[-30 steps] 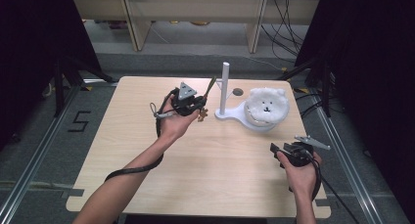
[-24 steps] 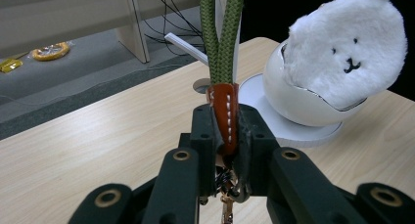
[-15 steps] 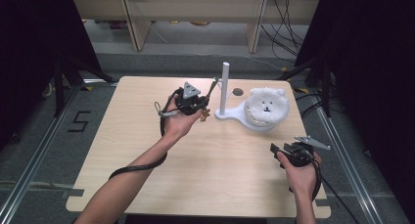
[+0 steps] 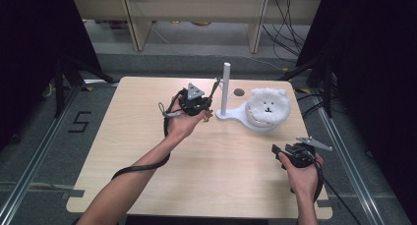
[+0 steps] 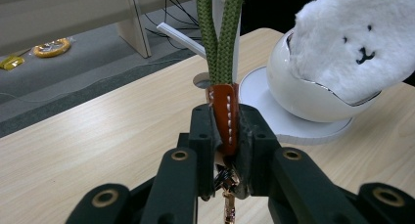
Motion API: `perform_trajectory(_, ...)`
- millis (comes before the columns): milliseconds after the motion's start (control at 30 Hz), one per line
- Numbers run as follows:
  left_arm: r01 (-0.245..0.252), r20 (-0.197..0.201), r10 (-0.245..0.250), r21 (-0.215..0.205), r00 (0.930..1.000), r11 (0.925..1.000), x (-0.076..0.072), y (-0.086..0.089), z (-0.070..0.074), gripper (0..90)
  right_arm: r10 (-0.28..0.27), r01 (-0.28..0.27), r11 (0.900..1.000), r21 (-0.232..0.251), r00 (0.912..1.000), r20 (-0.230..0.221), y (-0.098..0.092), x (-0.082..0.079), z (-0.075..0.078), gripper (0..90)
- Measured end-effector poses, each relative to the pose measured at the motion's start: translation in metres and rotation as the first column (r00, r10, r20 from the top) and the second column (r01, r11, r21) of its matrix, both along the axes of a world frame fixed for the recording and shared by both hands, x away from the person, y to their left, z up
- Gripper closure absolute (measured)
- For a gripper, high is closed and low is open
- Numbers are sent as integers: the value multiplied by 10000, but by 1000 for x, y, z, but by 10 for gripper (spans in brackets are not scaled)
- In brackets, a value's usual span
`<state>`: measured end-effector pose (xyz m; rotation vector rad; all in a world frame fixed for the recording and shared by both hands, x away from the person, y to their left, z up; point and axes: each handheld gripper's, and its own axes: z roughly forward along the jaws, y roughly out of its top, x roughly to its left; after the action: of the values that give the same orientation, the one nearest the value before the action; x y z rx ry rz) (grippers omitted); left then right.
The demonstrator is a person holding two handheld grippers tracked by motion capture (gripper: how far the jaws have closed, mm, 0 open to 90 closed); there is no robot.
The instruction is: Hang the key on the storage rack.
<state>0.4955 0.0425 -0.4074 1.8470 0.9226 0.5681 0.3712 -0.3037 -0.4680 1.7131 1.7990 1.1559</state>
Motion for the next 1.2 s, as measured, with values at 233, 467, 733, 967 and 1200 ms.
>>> perform_trajectory(233,199,13,-200,409,9998,9990,2,-1,-1,756,-316,324,9990,322,9991,-278,4,-2,1,425)
perform_trajectory(467,515,40,-519,588,9986,9969,-1,1,-6,677,-69,69,10000,-53,10000,38,0,0,-1,423)
perform_trajectory(733,923,-492,-885,822,9949,9923,-8,23,-7,542,-202,202,9998,59,9998,-81,3,-1,-1,422)
perform_trajectory(967,968,-597,-916,919,9940,9911,-17,45,-9,473,29,-29,10000,-87,10000,-81,3,0,-2,421)
perform_trajectory(1200,769,-589,-720,863,9957,9933,-30,70,-12,456,-6,5,9999,-155,10000,-40,3,1,-2,419)
